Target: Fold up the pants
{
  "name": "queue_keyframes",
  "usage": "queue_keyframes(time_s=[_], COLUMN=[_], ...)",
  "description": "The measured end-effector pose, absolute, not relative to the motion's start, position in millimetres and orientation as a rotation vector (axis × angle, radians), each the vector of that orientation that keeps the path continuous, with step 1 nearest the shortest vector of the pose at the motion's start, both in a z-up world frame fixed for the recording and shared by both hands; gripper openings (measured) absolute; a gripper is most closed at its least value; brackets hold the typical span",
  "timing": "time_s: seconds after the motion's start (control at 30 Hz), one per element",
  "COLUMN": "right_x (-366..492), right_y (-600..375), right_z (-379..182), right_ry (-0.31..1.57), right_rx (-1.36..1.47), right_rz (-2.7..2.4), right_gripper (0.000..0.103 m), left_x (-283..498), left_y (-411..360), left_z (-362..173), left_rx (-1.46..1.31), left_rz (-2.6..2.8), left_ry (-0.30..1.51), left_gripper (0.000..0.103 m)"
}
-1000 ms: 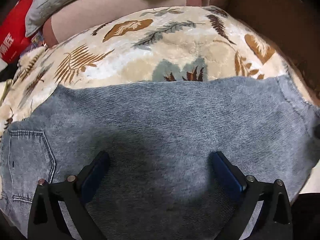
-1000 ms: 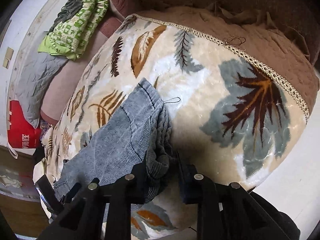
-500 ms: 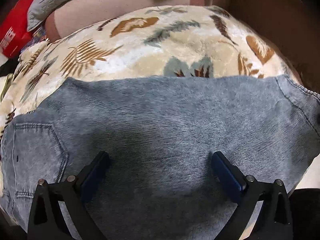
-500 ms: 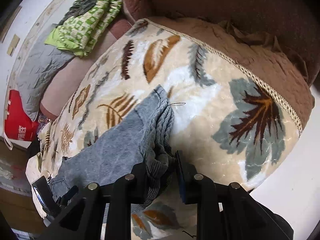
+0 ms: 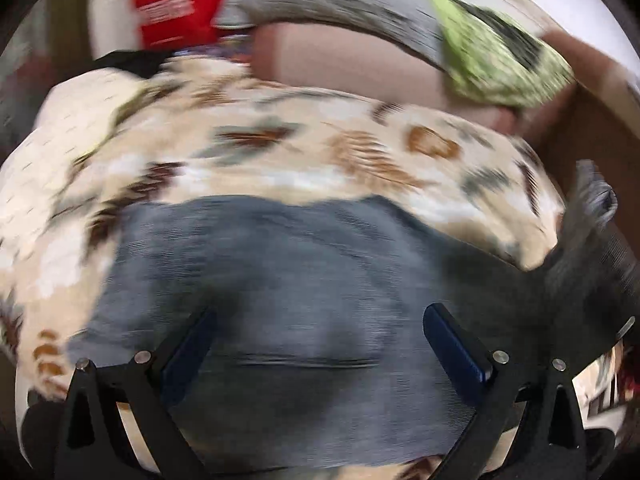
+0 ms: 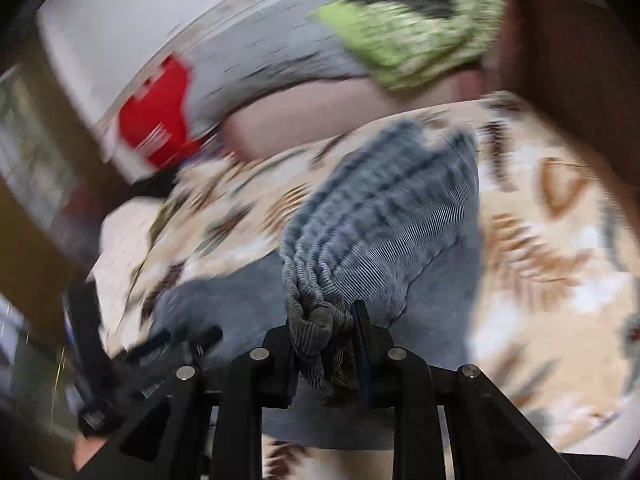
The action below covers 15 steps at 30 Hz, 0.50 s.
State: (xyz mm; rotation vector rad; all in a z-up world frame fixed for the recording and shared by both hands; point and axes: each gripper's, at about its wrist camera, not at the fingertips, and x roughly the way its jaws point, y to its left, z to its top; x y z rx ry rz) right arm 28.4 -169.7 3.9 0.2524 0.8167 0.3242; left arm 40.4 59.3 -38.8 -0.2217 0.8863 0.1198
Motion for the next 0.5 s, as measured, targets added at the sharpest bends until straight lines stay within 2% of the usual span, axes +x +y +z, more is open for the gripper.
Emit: queue_keyframes(time_s=[0.07,0.13,0.17,0.2,0.23,0.3,0.5], right_x=[31,41,42,36,27,22,8], right_y=[-143,-123,-120,-121,-122,-132,-204], right_z=[-30,-83,-101,-103,-98,-92,-73], right_ry=[0.892,1.046,1.103,1.054,1.0,1.036,0.936], right_rx=[0.257,0.273,0.283,0.279,0.262,0.3,0.572], right_rz=[0.364,0.42,0.427,0.432,0.446,0.476,0.423], right_gripper=[0.031,0.054,0.055,0.056,0.063,0.072,0.077], left_x=[32,26,27,27,27,32,51], left_y=[79,93,94,94,91,81,25], left_z=[-38,-39,-40,-39,-37,-29,-7], left_rx=[-0.236,-0.25,-0.248,-0.243,-0.239,-0.244,-0.268], left_rz=[0.162,0.188,0.189,0.189,0.187,0.161,-0.083], left_ry=[0.882,0.887,0.89,0.888,0.884,0.874,0.885], left_gripper=[0.102,0.102,0.102,0.102,0.102,0.102,0.102])
